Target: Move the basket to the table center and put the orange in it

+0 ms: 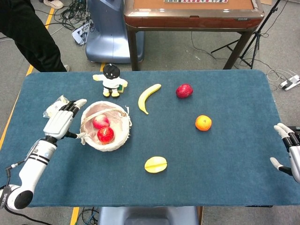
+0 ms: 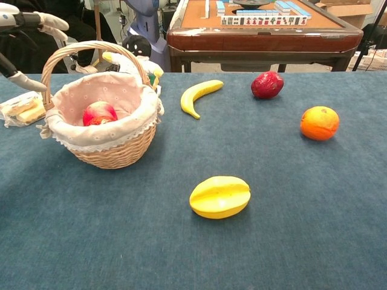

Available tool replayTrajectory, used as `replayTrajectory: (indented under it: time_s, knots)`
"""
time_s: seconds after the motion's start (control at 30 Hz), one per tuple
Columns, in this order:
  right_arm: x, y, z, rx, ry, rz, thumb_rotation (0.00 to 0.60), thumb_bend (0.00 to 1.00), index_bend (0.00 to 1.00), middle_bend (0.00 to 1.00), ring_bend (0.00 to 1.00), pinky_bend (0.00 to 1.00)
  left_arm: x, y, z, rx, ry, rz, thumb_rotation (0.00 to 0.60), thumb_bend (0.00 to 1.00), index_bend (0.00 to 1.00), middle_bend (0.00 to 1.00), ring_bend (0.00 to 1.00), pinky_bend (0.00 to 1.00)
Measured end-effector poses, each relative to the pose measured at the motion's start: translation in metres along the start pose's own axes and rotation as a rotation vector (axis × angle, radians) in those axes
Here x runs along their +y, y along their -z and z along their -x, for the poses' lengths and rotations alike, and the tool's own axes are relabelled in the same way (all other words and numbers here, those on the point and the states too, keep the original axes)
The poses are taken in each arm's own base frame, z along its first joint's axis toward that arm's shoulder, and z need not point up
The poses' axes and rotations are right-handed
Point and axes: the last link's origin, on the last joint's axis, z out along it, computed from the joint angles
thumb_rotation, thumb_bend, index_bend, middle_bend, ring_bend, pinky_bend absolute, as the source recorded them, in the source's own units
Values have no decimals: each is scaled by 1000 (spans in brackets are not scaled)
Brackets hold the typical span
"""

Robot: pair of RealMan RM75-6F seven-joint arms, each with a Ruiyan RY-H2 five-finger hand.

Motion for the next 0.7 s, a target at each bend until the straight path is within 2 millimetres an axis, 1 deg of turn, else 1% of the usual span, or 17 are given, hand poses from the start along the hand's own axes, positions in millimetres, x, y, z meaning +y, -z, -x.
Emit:
replayTrajectory:
  time_s: [0.13, 0.3, 0.37, 0.47, 0.53, 0.7]
  knots:
    - [1, 0, 2, -8, 0, 2, 600, 155, 158, 168, 183, 321, 10, -17, -4, -22, -15, -1, 600, 122, 140, 148, 169, 140]
    - [1, -1, 2, -7, -1, 3, 600, 157, 157, 168, 183, 321, 19, -28, -7, -44, 3, -6, 600, 122, 250, 268, 285, 159]
    - [2, -1, 3, -7, -2, 3, 600, 158, 157, 168, 183, 321, 22, -30, -7, -55, 13, -9, 600, 122, 266, 304, 327, 174]
    - [2, -2, 3, -9, -4, 3, 600, 159, 157, 168, 183, 321, 26, -34, -5, -71, 11, -11, 600, 122, 283, 328, 345, 182]
    - [2, -2, 4, -13, -5, 2, 600, 159, 157, 168, 183, 321, 28, -36, -2, -83, 0, -12, 600, 122, 300, 351, 359, 203]
    - [3, -3, 6, -18, -8, 3, 600, 160, 157, 168, 183, 321, 34, -40, 4, -102, -30, -14, 600, 117, 400, 475, 448, 304]
